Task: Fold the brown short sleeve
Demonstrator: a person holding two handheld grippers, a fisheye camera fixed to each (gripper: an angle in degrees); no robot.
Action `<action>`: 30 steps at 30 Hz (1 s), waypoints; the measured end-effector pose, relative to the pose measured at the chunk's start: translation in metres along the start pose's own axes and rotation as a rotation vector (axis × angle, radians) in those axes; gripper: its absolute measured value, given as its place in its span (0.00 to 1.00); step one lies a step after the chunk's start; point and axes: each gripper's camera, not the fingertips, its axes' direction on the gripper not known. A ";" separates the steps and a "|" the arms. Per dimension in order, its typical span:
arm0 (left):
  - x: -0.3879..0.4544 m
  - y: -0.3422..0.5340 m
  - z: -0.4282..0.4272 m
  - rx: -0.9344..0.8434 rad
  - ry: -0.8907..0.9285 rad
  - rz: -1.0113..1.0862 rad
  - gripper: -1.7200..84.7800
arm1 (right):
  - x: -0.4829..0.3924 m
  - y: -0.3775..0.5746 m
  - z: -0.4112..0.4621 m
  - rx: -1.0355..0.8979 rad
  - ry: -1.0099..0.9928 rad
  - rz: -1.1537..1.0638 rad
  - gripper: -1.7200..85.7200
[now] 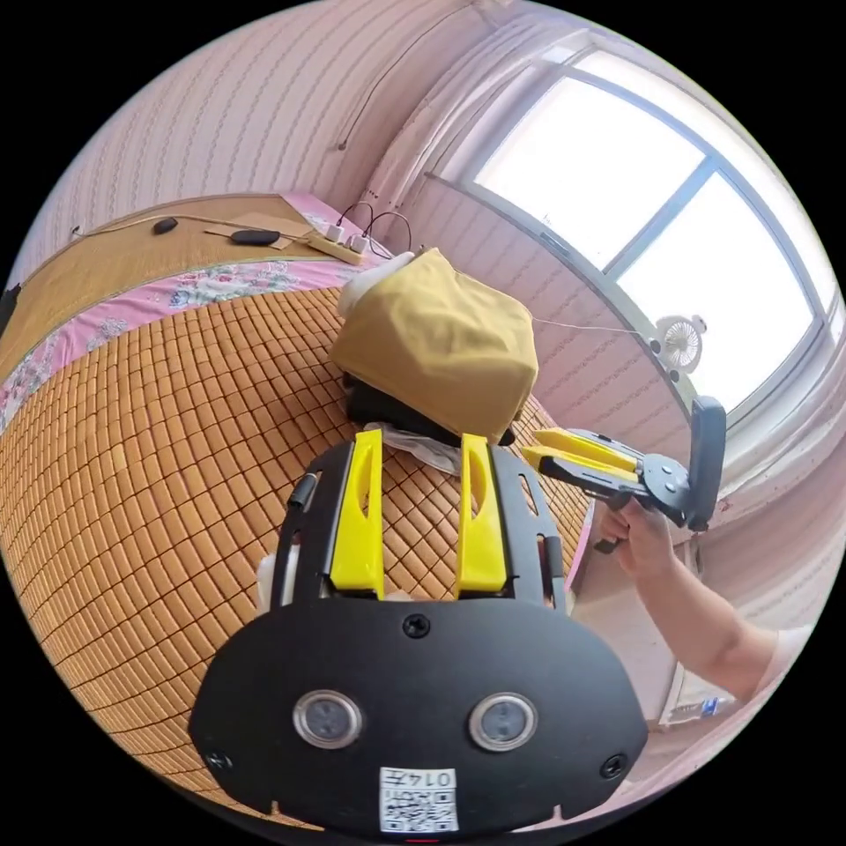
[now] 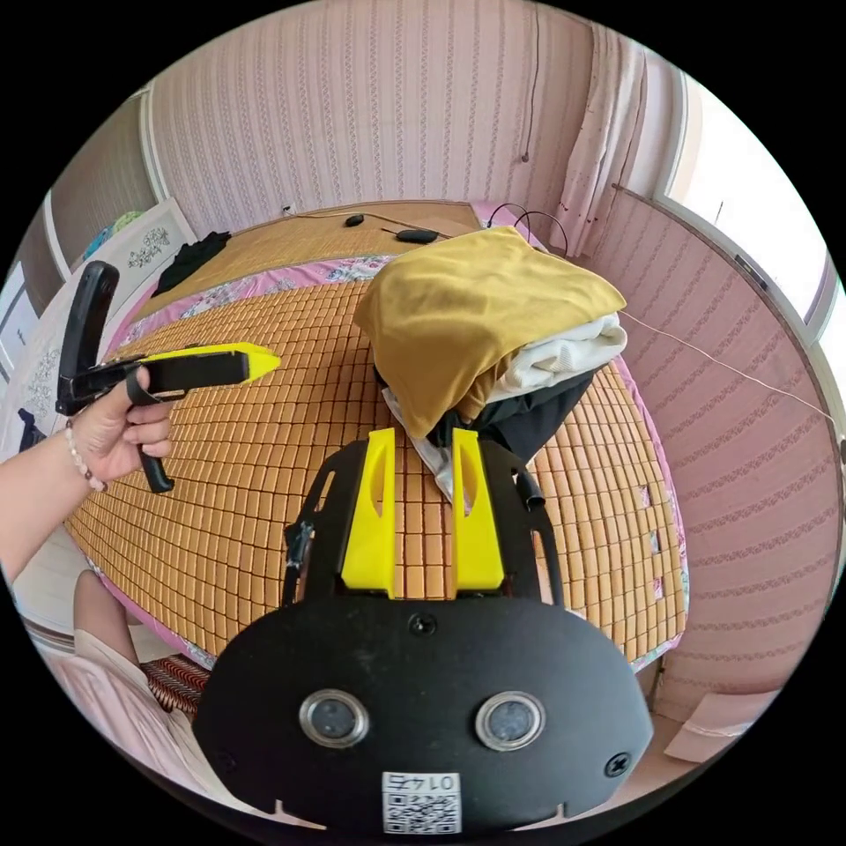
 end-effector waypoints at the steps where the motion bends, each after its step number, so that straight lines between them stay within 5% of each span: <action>1: -0.007 -0.013 0.022 -0.026 0.026 -0.056 0.19 | 0.001 -0.001 0.008 -0.002 -0.009 0.004 0.13; 7: -0.060 -0.028 0.102 -0.030 0.481 -0.587 0.18 | 0.005 -0.007 0.065 0.021 -0.005 0.035 0.04; 13: -0.079 -0.035 0.100 0.082 0.786 -0.659 0.04 | -0.019 -0.006 0.058 0.104 -0.034 -0.065 0.02; 23: -0.081 -0.034 -0.105 0.354 0.558 -0.388 0.01 | -0.149 -0.055 0.016 0.307 -0.216 -0.290 0.02; 30: -0.018 0.028 -0.302 0.508 0.093 0.030 0.01 | -0.281 -0.062 -0.033 0.514 -0.442 -0.385 0.02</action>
